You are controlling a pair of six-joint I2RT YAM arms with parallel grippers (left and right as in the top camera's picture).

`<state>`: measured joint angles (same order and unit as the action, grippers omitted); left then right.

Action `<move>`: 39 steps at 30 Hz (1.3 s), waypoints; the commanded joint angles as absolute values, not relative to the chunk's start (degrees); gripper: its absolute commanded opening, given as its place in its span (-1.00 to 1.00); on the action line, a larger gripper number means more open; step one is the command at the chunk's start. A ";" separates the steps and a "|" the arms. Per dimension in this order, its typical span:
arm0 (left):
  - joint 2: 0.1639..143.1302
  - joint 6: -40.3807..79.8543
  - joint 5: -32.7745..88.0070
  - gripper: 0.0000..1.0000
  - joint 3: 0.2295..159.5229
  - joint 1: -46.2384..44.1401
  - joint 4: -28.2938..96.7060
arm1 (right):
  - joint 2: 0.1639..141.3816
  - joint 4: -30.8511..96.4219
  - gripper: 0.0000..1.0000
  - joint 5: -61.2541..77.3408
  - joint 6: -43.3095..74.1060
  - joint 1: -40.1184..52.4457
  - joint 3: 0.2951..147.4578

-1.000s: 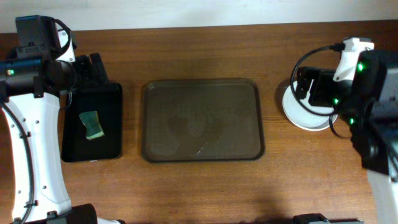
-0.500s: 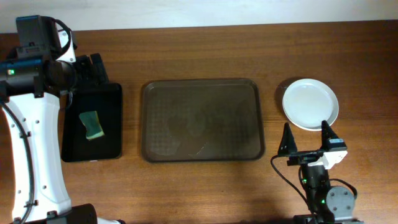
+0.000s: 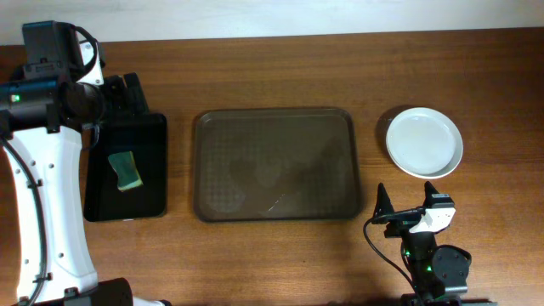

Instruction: Clean dirty plates on tray and stack at the side

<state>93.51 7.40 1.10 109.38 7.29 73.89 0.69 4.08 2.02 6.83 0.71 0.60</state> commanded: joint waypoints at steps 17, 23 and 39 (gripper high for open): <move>51.20 5.87 -6.90 0.98 65.91 6.44 42.19 | 0.21 4.36 0.97 1.91 6.42 0.36 0.32; 16.64 4.64 -6.94 0.98 22.98 6.42 19.49 | 0.21 4.34 0.97 1.91 6.42 0.36 0.32; 0.27 -4.43 -6.70 0.98 0.51 3.75 4.12 | 0.21 4.36 0.97 1.91 6.42 0.36 0.32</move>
